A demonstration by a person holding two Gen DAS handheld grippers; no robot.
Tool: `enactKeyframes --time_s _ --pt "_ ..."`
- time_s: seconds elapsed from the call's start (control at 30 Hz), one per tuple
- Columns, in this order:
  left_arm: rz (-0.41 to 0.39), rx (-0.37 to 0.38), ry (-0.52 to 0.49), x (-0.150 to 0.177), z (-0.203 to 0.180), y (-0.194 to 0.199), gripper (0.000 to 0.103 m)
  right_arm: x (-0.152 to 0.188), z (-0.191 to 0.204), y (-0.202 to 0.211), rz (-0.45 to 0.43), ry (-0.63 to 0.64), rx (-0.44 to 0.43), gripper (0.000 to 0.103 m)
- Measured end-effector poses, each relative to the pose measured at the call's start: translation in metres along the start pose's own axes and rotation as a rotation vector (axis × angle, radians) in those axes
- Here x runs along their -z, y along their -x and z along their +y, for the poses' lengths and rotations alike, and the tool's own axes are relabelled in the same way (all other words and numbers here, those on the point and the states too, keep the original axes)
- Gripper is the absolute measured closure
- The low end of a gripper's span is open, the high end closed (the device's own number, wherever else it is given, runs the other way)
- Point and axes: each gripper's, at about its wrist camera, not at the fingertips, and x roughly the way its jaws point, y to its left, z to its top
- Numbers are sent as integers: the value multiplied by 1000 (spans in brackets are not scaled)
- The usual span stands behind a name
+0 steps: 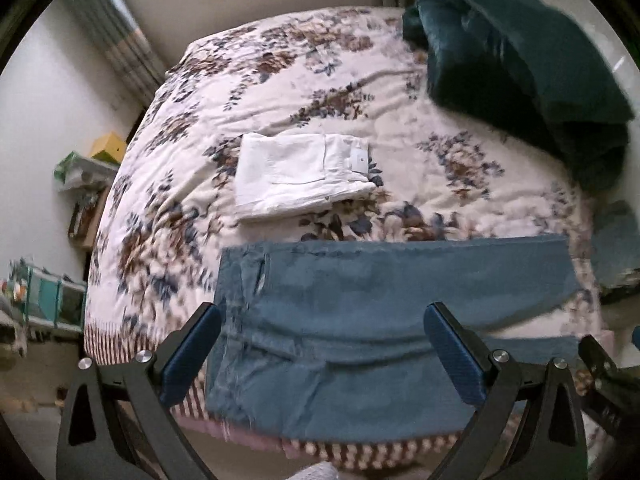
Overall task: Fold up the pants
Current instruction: 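Lower both grippers onto the jeans' leg hems and close them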
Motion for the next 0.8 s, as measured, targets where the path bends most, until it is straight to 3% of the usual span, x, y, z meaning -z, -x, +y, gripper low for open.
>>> enactKeyframes --time_s 0.2,0.4,0.57,0.7,0.73,0.8 --pt "65 -99 -189 -22 -46 -137 0 -39 21 -155 108 136 90 0" --pt "199 -106 -400 -17 -92 -262 0 -67 1 -312 266 297 184 0" --pt "295 -102 -499 -15 -113 -324 0 -89 0 -403 295 496 243 4" --pt "330 -61 -536 -17 -113 -343 0 -107 14 -442 303 700 179 5" --pt "329 -41 -535 -21 -111 -344 0 -109 18 -444 301 741 168 8" --pt "325 3 -528 -29 -107 -345 6 -115 27 -447 307 811 119 26"
